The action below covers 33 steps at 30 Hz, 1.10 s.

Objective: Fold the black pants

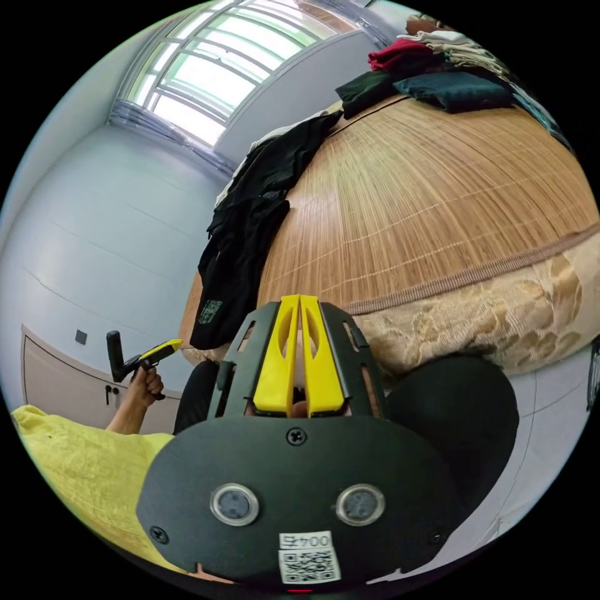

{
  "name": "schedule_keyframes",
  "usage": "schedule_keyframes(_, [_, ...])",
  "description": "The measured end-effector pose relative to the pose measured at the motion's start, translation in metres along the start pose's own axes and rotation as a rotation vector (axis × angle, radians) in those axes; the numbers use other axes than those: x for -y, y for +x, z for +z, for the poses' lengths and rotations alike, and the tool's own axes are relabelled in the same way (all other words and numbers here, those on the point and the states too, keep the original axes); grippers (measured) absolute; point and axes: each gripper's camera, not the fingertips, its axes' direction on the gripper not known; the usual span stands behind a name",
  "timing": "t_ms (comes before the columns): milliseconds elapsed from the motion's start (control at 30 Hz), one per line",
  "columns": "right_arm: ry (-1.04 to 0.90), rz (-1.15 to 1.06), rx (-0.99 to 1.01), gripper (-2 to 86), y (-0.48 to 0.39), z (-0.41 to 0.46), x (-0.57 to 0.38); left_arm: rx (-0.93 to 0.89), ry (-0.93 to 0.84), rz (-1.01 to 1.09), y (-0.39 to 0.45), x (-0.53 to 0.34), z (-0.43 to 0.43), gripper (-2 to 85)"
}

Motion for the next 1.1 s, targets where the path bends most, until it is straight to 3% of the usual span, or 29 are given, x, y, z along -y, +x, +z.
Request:
schedule_keyframes(167, [-0.032, 0.015, -0.03, 0.9, -0.003, -0.003, -0.02, 0.02, 0.0, 0.162, 0.053, 0.037, 0.023, 10.9])
schedule_keyframes(267, [-0.092, -0.005, -0.051, 5.3, -0.009, 0.0, -0.028, 0.128, -0.101, 0.29, 0.089, 0.071, 0.076, 16.3])
schedule_keyframes(433, [-0.101, -0.063, -0.047, 11.0, -0.023, -0.019, -0.048, 0.212, -0.248, 0.36, 0.103, 0.124, 0.147, 14.0])
schedule_keyframes(567, [-0.064, -0.071, 0.087, 15.4, -0.026, -0.038, -0.054, 0.042, -0.26, 0.289, 0.081, 0.145, 0.148, 7.3])
schedule_keyframes(700, [-0.081, -0.003, 0.312, 21.9, -0.022, -0.034, -0.049, -0.226, -0.105, 0.132, 0.046, 0.153, 0.104, 4.0])
schedule_keyframes(833, [-0.131, 0.082, 0.475, 23.7, -0.021, -0.008, -0.036, -0.251, -0.047, 0.171, 0.069, 0.148, 0.068, 3.4])
schedule_keyframes(967, [-0.174, 0.128, 0.515, 23.2, -0.024, 0.013, -0.025, -0.247, -0.065, 0.251, 0.117, 0.132, 0.066, 3.2])
schedule_keyframes(1100, [-0.216, 0.193, 0.433, 13.8, -0.013, 0.021, -0.023, -0.26, -0.07, 0.282, 0.154, 0.115, 0.074, 3.0])
